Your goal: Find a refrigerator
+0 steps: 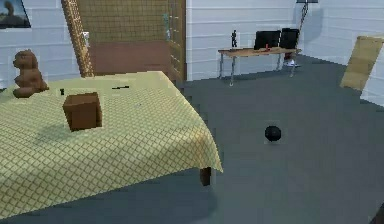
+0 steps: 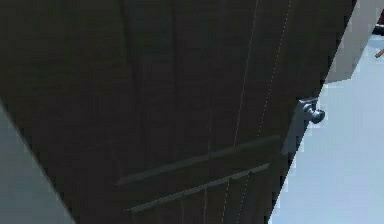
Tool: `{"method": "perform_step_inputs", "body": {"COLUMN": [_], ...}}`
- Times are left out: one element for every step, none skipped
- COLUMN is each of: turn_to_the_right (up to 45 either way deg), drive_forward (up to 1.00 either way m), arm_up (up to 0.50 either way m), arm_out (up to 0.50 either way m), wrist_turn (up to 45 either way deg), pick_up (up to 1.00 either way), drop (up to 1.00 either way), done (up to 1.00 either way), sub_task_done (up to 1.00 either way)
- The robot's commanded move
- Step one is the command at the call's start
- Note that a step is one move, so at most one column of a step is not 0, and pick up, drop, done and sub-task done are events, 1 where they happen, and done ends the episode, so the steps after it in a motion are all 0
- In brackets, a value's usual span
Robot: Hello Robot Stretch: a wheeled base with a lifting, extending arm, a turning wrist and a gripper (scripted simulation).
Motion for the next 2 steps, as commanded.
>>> {"method": "perform_step_inputs", "body": {"turn_to_the_right": [0.0, 24.0], "drive_forward": [0.3, 0.0], "arm_up": [0.0, 0.0], "arm_out": [0.0, 0.0], "wrist_turn": [0.0, 0.0], "pick_up": [0.0, 0.0], "drop": [0.0, 0.0], "done": [0.0, 0.0], "sub_task_done": [0.0, 0.0]}}
